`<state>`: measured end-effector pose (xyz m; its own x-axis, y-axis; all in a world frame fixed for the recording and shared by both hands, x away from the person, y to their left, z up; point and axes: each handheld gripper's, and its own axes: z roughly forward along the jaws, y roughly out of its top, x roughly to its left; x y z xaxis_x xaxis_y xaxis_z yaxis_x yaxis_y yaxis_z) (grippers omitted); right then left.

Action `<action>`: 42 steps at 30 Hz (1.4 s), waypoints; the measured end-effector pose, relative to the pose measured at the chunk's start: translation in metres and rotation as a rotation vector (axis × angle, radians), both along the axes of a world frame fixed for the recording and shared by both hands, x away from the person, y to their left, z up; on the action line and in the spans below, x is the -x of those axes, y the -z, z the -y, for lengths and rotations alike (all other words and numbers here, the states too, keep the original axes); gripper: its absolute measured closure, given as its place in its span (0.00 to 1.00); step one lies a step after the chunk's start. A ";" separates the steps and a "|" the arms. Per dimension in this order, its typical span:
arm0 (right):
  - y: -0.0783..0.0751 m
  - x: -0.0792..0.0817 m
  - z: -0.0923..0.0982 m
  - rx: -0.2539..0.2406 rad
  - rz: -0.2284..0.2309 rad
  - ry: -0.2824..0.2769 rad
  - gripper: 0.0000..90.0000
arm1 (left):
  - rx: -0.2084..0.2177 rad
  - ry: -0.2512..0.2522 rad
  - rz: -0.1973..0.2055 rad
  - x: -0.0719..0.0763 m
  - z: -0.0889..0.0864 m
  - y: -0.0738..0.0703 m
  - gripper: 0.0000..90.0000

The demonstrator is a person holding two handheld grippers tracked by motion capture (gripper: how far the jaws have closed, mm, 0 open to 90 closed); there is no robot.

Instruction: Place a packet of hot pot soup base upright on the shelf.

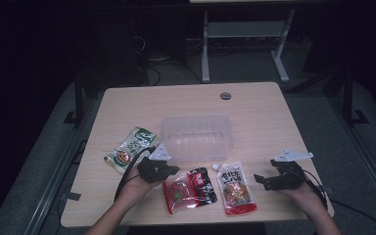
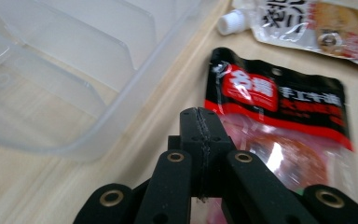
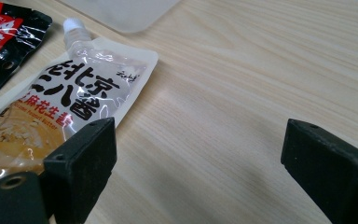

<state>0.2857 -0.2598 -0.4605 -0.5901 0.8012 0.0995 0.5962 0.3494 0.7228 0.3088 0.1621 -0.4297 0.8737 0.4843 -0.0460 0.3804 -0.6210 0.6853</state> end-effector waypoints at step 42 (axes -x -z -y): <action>0.001 0.000 -0.003 0.016 -0.023 0.000 0.11 | -0.106 0.062 -0.139 0.039 -0.024 0.017 1.00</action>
